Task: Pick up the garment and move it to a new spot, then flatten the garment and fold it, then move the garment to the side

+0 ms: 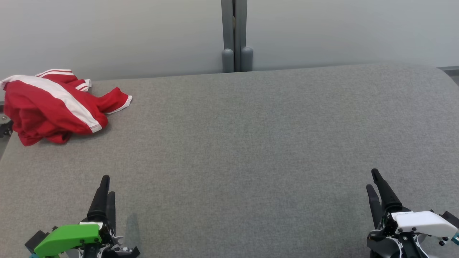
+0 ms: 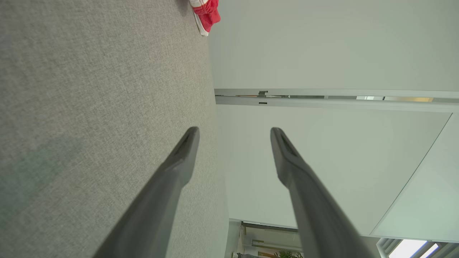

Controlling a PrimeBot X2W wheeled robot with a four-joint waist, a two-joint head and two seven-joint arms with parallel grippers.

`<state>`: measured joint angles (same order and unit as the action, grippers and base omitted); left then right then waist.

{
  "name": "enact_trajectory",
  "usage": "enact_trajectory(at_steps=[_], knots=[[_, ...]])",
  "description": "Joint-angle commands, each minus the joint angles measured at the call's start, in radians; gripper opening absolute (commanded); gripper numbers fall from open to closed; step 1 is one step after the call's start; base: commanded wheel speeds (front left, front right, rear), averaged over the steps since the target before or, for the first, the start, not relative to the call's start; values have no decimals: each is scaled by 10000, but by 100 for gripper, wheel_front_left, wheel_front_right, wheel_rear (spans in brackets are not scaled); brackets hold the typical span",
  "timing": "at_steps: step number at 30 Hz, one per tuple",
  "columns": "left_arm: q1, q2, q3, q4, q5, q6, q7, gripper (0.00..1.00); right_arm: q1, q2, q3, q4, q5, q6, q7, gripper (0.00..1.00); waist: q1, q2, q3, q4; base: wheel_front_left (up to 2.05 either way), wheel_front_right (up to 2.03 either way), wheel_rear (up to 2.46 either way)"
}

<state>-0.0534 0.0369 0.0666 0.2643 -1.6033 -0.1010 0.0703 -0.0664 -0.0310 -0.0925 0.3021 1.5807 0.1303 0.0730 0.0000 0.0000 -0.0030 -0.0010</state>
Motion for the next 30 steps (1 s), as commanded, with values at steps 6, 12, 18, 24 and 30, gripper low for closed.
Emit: enact_trajectory(at_steps=[6, 12, 18, 24, 30], knots=[[-30, 45, -220, -330, 514, -65, -337, 100, 18, -89, -33, -214, -778, 1, -350, 100, 0, 0, -21, -6, 0, 0, 0], [-11, 55, -299, -536, 1283, -87, -595, 100, 31, -102, -185, -409, -1947, 1, -610, 100, 0, 0, -44, -11, 0, 0, 0], [5, 65, -403, -737, 2454, -109, -839, 100, 48, -114, -349, -714, -3155, 2, -854, 100, 0, 0, -67, -11, 0, 0, 0], [4, 74, -591, -954, 3748, 55, -1064, 100, 98, -123, -377, -1068, -4457, 2, -1080, 100, 0, 0, -80, -7, 0, 0, 0], [35, 83, -793, -1164, 5023, 178, -1278, 100, 212, -131, -248, -1443, -5955, 2, -1301, 100, 0, 0, -88, -2, 0, 0, 0]])
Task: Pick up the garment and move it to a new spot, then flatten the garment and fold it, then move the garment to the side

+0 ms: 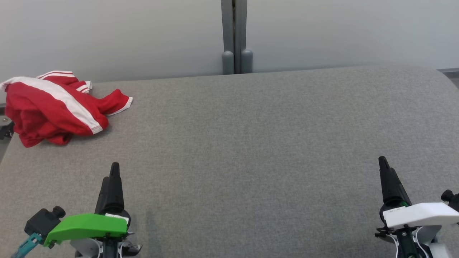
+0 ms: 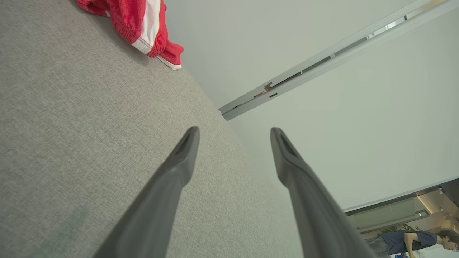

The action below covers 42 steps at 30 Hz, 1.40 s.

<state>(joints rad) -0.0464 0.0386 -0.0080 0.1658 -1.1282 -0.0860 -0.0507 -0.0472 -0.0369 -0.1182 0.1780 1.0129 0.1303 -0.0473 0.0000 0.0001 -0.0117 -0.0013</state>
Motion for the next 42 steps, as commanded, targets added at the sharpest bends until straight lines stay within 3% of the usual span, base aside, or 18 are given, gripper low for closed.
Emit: enact_trajectory(at_steps=[1, 12, 28, 42], knots=[[-23, 67, -83, -205, 540, 40, -106, 100, 35, -73, 31, -260, -537, 2, -132, 100, 0, -1, -2, 0, 0, 0, 0], [196, 83, -313, -278, 2827, 141, -466, 100, 186, -88, 386, -601, -3244, 3, -495, 100, 0, -1, -11, -14, 0, 0, 0], [527, 100, -453, 131, 4935, 147, -929, 100, 325, -108, 571, -432, -5489, 4, -956, 100, 0, -1, -9, -43, 0, 0, 0], [670, 116, -532, 507, 6160, 90, -1278, 100, 412, -121, 703, -335, -7166, 4, -1311, 100, 0, -1, -13, -62, 0, 0, 0]])
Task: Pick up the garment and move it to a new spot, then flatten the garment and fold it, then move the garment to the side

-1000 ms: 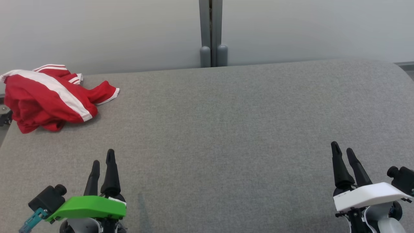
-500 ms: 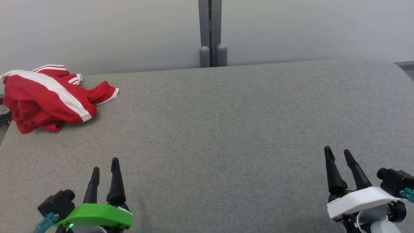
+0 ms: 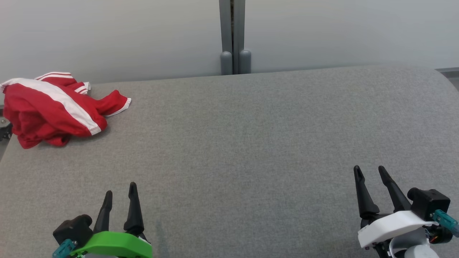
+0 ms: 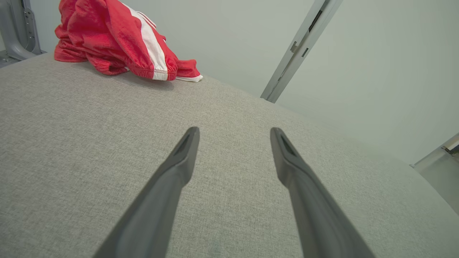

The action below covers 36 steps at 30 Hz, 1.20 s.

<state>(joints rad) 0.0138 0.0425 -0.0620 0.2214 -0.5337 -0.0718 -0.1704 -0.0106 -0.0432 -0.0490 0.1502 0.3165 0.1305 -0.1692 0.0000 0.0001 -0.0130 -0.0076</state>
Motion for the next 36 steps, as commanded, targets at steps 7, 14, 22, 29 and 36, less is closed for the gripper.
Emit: enact_trajectory(at_steps=[7, 14, 22, 29, 36], knots=[[114, 85, -57, 34, 746, -69, -237, 100, 95, -63, 33, -74, -928, 2, -246, 100, 0, -1, -11, 8, 0, 0, 0], [169, 93, -78, 141, 1197, -109, -379, 100, 116, -70, 56, -16, -1396, 3, -397, 100, 0, -1, -29, 7, 0, 0, 0], [200, 100, -107, 241, 1722, -140, -570, 100, 160, -78, 93, -80, -1914, 3, -581, 100, 0, -1, -56, 3, 0, 0, 0], [268, 104, -125, 351, 2120, -150, -702, 100, 203, -83, 84, 3, -2358, 3, -728, 100, 0, -1, -81, 7, 0, 0, 0], [314, 109, -154, 528, 2480, -166, -834, 100, 202, -91, 108, 56, -2798, 4, -848, 100, 0, -1, -96, 8, 0, 0, 0]])
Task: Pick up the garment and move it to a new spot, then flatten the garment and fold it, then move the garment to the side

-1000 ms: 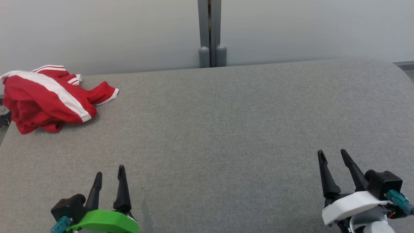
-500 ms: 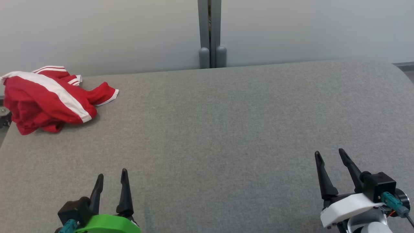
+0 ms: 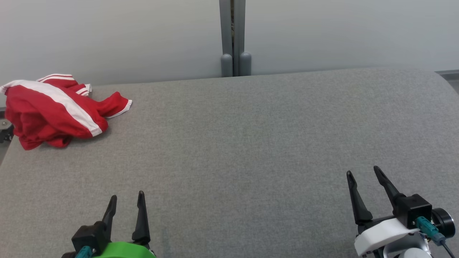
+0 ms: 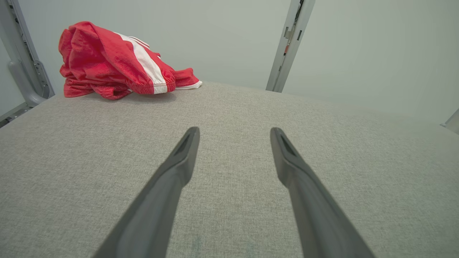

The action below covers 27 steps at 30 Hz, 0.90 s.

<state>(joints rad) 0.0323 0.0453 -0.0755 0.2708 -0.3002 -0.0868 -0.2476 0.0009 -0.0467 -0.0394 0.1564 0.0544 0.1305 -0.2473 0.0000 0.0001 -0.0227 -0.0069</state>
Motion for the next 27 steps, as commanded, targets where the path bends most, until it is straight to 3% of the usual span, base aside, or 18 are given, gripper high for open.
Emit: enact_trajectory(at_steps=[1, 27], knots=[[131, 80, -26, 50, 192, -19, -86, 100, 94, -56, 17, -5, -230, 4, -92, 100, 0, -1, 1, 1, 0, 0, 0], [60, 81, -97, 270, 436, -46, -186, 100, 166, -56, -36, 128, -396, 2, -195, 100, 0, -1, -17, 315, 0, 0, 0]])
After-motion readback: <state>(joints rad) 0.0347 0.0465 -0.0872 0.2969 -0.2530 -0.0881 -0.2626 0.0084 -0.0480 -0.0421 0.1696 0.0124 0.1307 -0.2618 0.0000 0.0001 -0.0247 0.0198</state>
